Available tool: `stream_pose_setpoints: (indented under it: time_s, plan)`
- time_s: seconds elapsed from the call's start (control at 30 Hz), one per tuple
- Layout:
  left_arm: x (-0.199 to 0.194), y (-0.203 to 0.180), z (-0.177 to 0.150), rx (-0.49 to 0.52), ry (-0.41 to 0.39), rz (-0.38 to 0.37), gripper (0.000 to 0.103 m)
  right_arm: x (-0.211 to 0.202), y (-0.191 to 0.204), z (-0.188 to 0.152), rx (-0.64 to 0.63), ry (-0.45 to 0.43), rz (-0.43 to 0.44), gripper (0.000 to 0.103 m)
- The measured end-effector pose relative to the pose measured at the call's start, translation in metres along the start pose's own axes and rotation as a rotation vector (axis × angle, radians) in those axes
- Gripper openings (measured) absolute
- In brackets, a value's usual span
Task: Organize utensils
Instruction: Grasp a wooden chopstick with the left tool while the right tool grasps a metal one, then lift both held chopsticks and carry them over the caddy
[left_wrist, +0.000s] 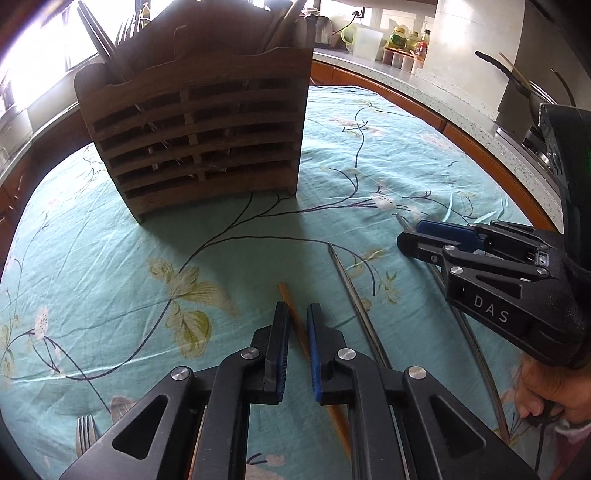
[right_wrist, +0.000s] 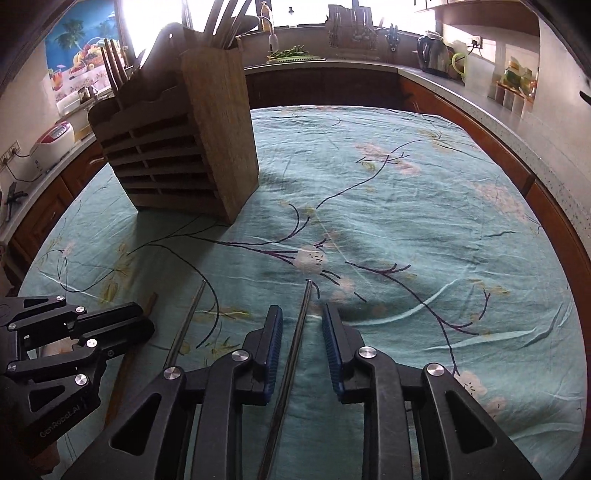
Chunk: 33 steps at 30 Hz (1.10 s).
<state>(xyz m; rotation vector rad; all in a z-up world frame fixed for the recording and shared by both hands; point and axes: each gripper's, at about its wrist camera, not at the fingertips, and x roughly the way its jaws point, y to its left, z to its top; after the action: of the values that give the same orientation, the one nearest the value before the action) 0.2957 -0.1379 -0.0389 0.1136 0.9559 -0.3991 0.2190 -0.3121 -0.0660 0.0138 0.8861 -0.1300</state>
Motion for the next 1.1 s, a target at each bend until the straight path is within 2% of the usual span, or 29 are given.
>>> stream_pose_setpoints:
  time_s: [0.03,0.2,0.33,0.53,0.8,0.97,1.1]
  plan:
    - [0.000,0.000,-0.001,0.000,-0.002,-0.001,0.007,0.000,0.000,0.000,-0.004,0.001,0.003,0.009]
    - [-0.009,0.009,-0.003,-0.032,0.006,-0.036,0.003,-0.001,-0.004,0.002,0.038,0.012,0.048,0.005]
    - [-0.033,0.020,-0.009,-0.062,-0.035,-0.068,0.003,-0.022,-0.011,-0.001,0.101,-0.024,0.104,0.005]
    - [-0.089,0.032,-0.017,-0.094,-0.147,-0.113,0.003,-0.076,-0.005,0.003,0.133,-0.137,0.165,0.005]
    - [-0.171,0.055,-0.035,-0.138,-0.307,-0.146,0.003,-0.150,0.004,0.015,0.133,-0.312,0.192,0.005]
    - [-0.215,0.068,-0.055,-0.153,-0.385,-0.160,0.003,-0.180,0.010,0.022,0.122,-0.397,0.199,0.005]
    - [-0.232,0.077,-0.065,-0.164,-0.421,-0.164,0.003,-0.196,0.015,0.031,0.107,-0.444,0.208,0.005]
